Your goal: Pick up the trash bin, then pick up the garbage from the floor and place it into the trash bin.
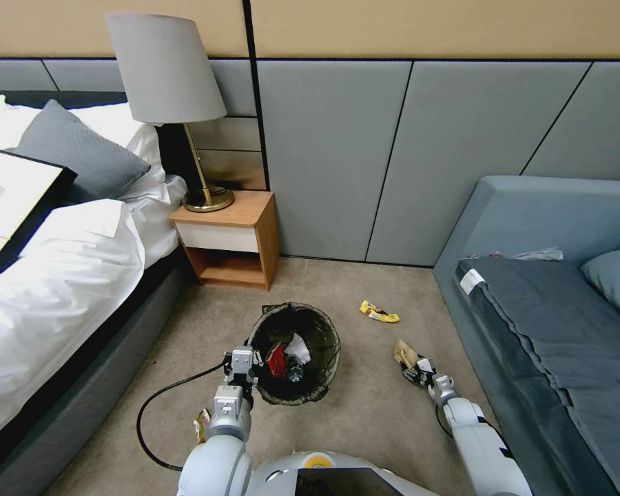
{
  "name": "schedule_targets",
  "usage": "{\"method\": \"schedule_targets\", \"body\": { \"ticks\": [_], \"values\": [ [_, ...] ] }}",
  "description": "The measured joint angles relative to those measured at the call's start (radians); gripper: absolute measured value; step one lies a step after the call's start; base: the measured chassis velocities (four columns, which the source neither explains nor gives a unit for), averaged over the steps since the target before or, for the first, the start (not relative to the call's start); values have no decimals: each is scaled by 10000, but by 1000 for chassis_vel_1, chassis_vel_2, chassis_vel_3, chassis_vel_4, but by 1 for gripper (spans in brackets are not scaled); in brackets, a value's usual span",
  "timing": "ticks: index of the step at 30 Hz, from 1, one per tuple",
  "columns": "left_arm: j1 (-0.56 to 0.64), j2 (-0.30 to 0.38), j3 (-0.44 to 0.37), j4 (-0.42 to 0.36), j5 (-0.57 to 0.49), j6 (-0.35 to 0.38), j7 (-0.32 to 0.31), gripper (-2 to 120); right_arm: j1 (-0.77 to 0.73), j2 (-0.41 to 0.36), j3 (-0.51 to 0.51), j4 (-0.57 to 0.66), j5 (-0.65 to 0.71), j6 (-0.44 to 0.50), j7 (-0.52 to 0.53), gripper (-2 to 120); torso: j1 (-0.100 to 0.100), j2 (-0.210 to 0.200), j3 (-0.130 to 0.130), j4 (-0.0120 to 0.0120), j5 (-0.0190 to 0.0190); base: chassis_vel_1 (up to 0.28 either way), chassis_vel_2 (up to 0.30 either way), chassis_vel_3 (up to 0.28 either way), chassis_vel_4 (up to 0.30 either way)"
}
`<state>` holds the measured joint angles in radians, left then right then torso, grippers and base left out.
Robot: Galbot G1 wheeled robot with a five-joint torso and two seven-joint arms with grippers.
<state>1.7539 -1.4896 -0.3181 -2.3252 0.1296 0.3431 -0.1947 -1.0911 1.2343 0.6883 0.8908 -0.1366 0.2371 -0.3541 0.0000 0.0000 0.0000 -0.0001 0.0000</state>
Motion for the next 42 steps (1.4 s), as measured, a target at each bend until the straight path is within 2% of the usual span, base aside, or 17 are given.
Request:
{"method": "schedule_targets", "body": {
  "ticks": [2, 4, 7, 8, 11, 23, 27, 30, 31, 33, 35, 36, 37, 38, 39, 40, 42],
  "values": [
    [2, -3, -3, 3, 0, 0, 0, 0, -31, 1, 9, 14, 13, 34, 0, 30, 0, 0, 0, 0, 0, 0, 0, 0, 0],
    [3, -4, -3, 3, -1, 0, 0, 0, -39, 5, 13, 18, 14, 46, 0, 27, 0, 0, 0, 1, 0, 0, 0, 0, 0],
    [-2, -6, -3, 14, 0, 1, -1, 0, -80, 32, 37, 59, 13, 115, -24, 12, 0, 0, 0, 0, 0, 0, 0, 0, 0],
    [-2, -6, -3, 14, 0, 1, -1, 0, -80, 32, 37, 59, 13, 115, -24, 12, 0, 0, 0, 0, 0, 0, 0, 0, 0],
    [-12, -10, 1, 22, -1, 1, -1, 0, -100, 39, 53, 112, 14, 147, -31, 0, 0, 0, 0, 0, -1, 0, 0, 0, 0],
    [-27, -15, 24, 60, -3, 5, 2, 0, -439, 79, 38, 807, 485, 236, 141, 0, 0, 0, 0, 1, 1, 0, 0, 0, 0],
    [-22, -5, 33, 60, -3, 5, 2, 0, -838, 130, -17, 1733, 904, 275, 310, 0, 0, 0, 0, 1, 1, 0, 0, 0, 0],
    [-22, 17, 44, 64, -3, 5, 5, 0, -1532, 202, -124, 3589, 1533, 320, 449, 0, 0, 0, 0, 1, 1, 0, 0, 0, 0],
    [-22, 17, 44, 64, -3, 5, 5, 0, -1532, 202, -124, 3589, 1533, 320, 449, 0, 0, 0, 0, 1, 1, 0, 0, 0, 0],
    [-29, 27, 62, 79, -4, 5, 12, 0, -2010, 250, -208, 5032, 1954, 545, 430, 0, 0, 0, -1, 2, -4, 0, 0, 0, 0],
    [-30, 32, 64, 83, -4, 5, 13, 0, -2122, 258, -239, 5377, 2077, 630, 383, 0, 0, 0, -1, 1, -3, 0, 0, 0, 0],
    [-36, 39, 71, 97, -6, 5, 16, 0, -2369, 271, -348, 6295, 2393, 880, 188, 0, 0, 0, -1, -2, 2, 0, 0, 0, 0],
    [-38, 43, 75, 102, -7, 5, 18, 0, -2535, 264, -413, 6993, 2629, 997, 10, 0, 0, 0, -2, 6, -2, 0, 0, 0, 0],
    [-37, 56, 75, 103, -9, 5, 19, 0, -2711, 243, -519, 7701, 2881, 1063, -233, 0, 1, 0, -1, -3, -3, 0, 0, 0, 0],
    [-38, 75, 78, 104, -12, 8, 24, 0, -2864, 203, -643, 8468, 3153, 1114, -506, 0, 0, 0, -1, 3, 2, 0, 0, 0, 0],
    [-38, 75, 78, 104, -12, 8, 24, 0, -2864, 203, -643, 8468, 3153, 1114, -506, 0, 0, 0, -1, 3, 2, 0, 0, 0, 0],
    [-37, 123, 75, 104, -25, 13, 29, 0, -3138, 48, -952, 9669, 3599, 1176, -1052, 0, 0, 0, -1, 3, -9, 0, 0, 0, 0]
  ]
}}
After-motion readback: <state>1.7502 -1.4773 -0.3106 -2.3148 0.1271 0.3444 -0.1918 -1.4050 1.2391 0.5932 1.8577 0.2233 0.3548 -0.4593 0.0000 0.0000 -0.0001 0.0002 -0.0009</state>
